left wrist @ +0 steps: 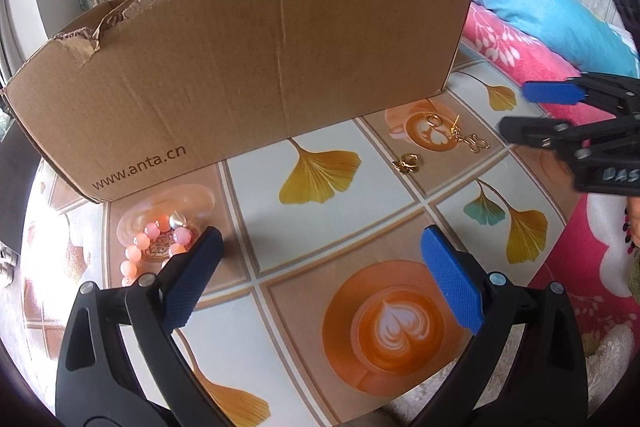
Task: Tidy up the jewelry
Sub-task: 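Move both open tools toward the remaining gold rings and charms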
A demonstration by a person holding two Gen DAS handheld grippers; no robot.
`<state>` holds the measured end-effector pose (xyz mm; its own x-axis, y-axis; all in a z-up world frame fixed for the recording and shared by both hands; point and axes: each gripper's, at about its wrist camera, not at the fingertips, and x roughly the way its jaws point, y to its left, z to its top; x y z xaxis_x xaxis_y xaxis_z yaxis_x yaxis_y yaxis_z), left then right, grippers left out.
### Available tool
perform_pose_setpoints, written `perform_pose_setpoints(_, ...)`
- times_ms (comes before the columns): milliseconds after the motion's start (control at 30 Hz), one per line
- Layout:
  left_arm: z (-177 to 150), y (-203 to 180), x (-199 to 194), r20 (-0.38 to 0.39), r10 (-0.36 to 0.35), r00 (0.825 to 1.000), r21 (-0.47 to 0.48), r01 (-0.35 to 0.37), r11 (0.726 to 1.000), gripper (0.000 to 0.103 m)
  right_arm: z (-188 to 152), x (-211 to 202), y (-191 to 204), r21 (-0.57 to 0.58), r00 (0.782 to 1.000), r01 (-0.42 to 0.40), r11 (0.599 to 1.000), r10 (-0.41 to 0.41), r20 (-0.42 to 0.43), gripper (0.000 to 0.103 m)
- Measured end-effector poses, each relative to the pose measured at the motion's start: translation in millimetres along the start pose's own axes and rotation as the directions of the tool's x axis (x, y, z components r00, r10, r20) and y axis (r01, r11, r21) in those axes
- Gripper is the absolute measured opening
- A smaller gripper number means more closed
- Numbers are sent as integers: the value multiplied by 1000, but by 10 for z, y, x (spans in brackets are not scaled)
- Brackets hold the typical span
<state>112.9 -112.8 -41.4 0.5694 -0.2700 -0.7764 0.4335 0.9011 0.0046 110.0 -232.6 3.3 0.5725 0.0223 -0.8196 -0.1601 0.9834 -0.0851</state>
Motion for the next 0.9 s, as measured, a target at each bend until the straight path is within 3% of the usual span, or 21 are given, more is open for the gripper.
perform_pose_setpoints(233, -49, 57, -49, 35, -17, 999, -2, 17, 1000, 95, 38, 164, 27, -28, 999, -19, 999, 18, -50, 46)
perform_pose_setpoints(367, -45, 76, -80, 60, -15, 998, -4, 15, 1000, 75, 31, 153, -124, 8, 998, 18, 1000, -17, -61, 37)
perform_pose_setpoints(567, 26, 103, -121, 72, -116, 991, -32, 118, 992, 50, 32, 70, -260, 97, 999, -45, 994, 47, -14, 32)
perform_pose_setpoints(733, 122, -96, -89, 67, -154, 986, 39, 152, 988, 33, 47, 6, -153, 75, 989, -142, 987, 139, 45, 26)
perform_pose_setpoints(900, 219, -313, -22, 58, -136, 989, 125, 128, 984, 22, 24, 62, -105, 70, 980, -196, 978, 193, 46, 19)
